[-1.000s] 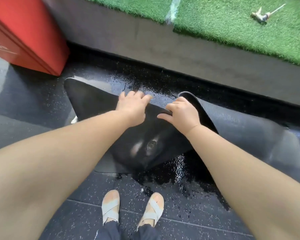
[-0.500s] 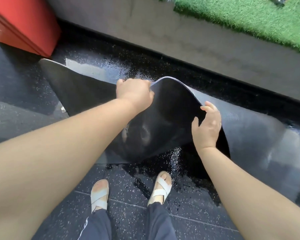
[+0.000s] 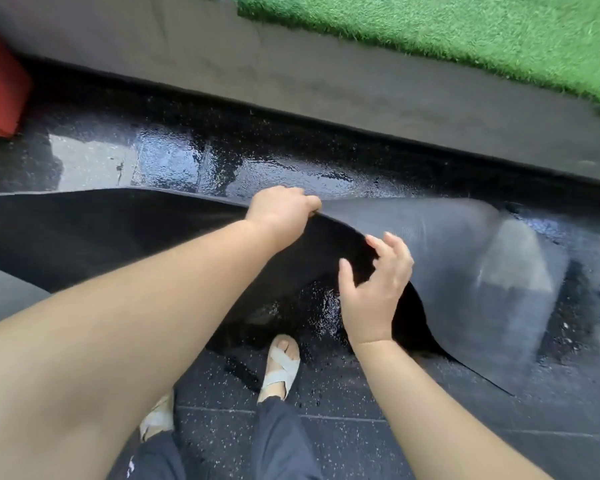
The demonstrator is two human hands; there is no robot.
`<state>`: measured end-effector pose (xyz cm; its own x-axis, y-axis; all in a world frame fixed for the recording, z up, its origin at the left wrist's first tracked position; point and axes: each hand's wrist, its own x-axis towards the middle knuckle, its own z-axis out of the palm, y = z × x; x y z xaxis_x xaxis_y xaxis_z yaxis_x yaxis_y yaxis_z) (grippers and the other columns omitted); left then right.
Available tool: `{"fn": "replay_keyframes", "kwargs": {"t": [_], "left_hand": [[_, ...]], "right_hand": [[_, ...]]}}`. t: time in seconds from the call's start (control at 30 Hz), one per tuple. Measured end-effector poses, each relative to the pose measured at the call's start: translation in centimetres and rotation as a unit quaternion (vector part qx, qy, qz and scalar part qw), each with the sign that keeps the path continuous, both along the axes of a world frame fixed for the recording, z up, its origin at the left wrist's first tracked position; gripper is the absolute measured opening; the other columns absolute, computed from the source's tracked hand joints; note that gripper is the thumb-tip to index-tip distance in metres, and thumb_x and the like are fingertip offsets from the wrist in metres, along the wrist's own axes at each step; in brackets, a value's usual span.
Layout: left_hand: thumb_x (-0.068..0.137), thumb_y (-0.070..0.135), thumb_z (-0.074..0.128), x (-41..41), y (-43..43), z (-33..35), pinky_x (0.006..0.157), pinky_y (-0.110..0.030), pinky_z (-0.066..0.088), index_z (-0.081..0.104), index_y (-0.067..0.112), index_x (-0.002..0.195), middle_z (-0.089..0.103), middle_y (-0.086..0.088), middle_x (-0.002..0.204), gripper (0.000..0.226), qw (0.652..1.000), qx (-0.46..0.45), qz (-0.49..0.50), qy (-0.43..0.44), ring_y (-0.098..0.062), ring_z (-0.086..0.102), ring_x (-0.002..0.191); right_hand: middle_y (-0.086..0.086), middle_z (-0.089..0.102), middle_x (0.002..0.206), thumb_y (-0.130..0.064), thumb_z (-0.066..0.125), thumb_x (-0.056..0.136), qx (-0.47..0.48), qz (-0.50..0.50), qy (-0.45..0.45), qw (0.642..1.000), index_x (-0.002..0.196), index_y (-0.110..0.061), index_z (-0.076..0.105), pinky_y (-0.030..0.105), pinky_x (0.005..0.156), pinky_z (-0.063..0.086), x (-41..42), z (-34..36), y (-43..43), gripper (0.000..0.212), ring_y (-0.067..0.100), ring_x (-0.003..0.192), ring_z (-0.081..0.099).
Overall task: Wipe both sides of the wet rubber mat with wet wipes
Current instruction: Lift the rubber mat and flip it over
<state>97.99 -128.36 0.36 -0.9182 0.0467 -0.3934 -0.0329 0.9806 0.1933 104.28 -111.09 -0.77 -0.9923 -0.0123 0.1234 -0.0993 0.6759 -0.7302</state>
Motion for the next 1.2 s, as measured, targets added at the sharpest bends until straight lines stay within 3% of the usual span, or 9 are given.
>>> {"fn": "replay_keyframes", "kwargs": {"t": [0.07, 0.13, 0.2, 0.27, 0.4, 0.53, 0.7, 1.0, 1.2], "left_hand": [[0.101, 0.019, 0.036, 0.6, -0.4, -0.5, 0.067, -0.033, 0.035, 0.051, 0.033, 0.124, 0.055, -0.003, 0.115, 0.031, 1.0, -0.004, -0.02, -0.014, -0.028, 0.055, 0.104], [0.101, 0.021, 0.036, 1.4, -0.5, -0.7, 0.068, -0.034, 0.037, 0.051, 0.034, 0.125, 0.055, -0.003, 0.115, 0.031, 0.999, -0.011, -0.043, -0.024, -0.027, 0.053, 0.105], [0.102, 0.023, 0.034, 2.1, -0.2, -0.6, 0.071, -0.035, 0.04, 0.05, 0.034, 0.126, 0.054, -0.002, 0.116, 0.031, 0.998, -0.009, -0.053, -0.025, -0.027, 0.052, 0.107], [0.103, 0.024, 0.032, 2.8, 0.2, -0.7, 0.072, -0.037, 0.045, 0.05, 0.034, 0.125, 0.055, -0.002, 0.115, 0.03, 0.998, -0.001, -0.056, -0.015, -0.027, 0.053, 0.105], [0.103, 0.027, 0.031, 4.7, 0.5, -0.8, 0.071, -0.036, 0.048, 0.049, 0.035, 0.125, 0.055, 0.0, 0.113, 0.029, 0.997, 0.009, -0.066, -0.041, -0.026, 0.057, 0.098], [0.103, 0.027, 0.031, 8.0, 1.7, 0.1, 0.073, -0.032, 0.048, 0.048, 0.038, 0.126, 0.056, 0.005, 0.119, 0.03, 0.988, -0.014, -0.135, -0.079, -0.023, 0.058, 0.103], [0.102, 0.029, 0.035, 10.8, 3.3, 2.9, 0.078, -0.034, 0.049, 0.05, 0.037, 0.125, 0.06, 0.002, 0.119, 0.028, 0.968, 0.042, -0.215, -0.122, -0.025, 0.058, 0.103], [0.098, 0.033, 0.048, 6.4, -0.3, 9.2, 0.095, -0.032, 0.039, 0.055, 0.025, 0.125, 0.058, 0.003, 0.124, 0.029, 0.956, 0.141, -0.172, -0.189, -0.022, 0.052, 0.113], [0.099, 0.037, 0.043, 1.8, 0.2, 5.3, 0.073, -0.028, 0.033, 0.053, 0.027, 0.123, 0.057, -0.001, 0.122, 0.028, 0.995, 0.056, -0.042, -0.078, -0.025, 0.051, 0.107]], "right_hand": [[0.006, 0.035, 0.135, -0.025, 0.068, 0.083, -0.161, -0.281, -0.155, 0.933, 0.125, -0.015, 0.047, 0.039, 0.095, 0.047, 1.7, -1.0, 2.8, 0.048, 0.021, 0.117, 0.046], [0.011, 0.034, 0.142, -0.043, 0.065, 0.083, -0.366, -0.486, -0.341, 0.717, 0.139, -0.014, 0.037, 0.041, 0.09, 0.051, 1.2, -2.1, 5.2, 0.07, 0.028, 0.118, 0.05], [0.015, 0.028, 0.145, -0.053, 0.064, 0.08, -0.529, -0.506, -0.398, 0.553, 0.145, -0.016, 0.028, 0.042, 0.089, 0.052, -0.5, -3.1, 6.9, 0.083, 0.034, 0.122, 0.046], [0.014, 0.036, 0.139, -0.052, 0.065, 0.081, -0.606, -0.492, -0.381, 0.496, 0.14, -0.02, 0.036, 0.037, 0.085, 0.053, -2.5, -3.8, 7.5, 0.073, 0.032, 0.119, 0.049], [0.002, 0.066, 0.114, -0.021, 0.069, 0.085, -0.569, -0.535, -0.321, 0.536, 0.094, -0.013, 0.062, 0.031, 0.046, 0.052, -4.4, -3.1, 8.7, 0.014, 0.02, 0.082, 0.065], [0.002, 0.055, 0.101, -0.005, 0.072, 0.073, -0.282, -0.577, -0.205, 0.739, 0.11, -0.013, 0.047, 0.033, 0.063, 0.053, -0.5, -0.6, 11.5, 0.045, 0.019, 0.069, 0.059], [0.015, 0.053, 0.087, -0.007, 0.059, 0.081, 0.097, -0.358, -0.182, 0.911, 0.112, -0.011, 0.038, 0.036, 0.063, 0.042, 8.5, 7.0, 14.6, 0.037, 0.03, 0.068, 0.05], [0.005, 0.052, 0.087, -0.009, 0.048, 0.081, 0.505, 0.016, -0.285, 0.815, 0.089, -0.023, 0.041, 0.032, 0.063, 0.038, -1.5, 19.4, 11.5, 0.018, 0.028, 0.081, 0.048], [0.007, 0.036, 0.144, -0.036, 0.045, 0.096, 0.285, -0.005, -0.176, 0.942, 0.139, -0.022, 0.039, 0.041, 0.107, 0.029, -8.2, 11.5, 7.8, 0.046, 0.03, 0.129, 0.035]]}}
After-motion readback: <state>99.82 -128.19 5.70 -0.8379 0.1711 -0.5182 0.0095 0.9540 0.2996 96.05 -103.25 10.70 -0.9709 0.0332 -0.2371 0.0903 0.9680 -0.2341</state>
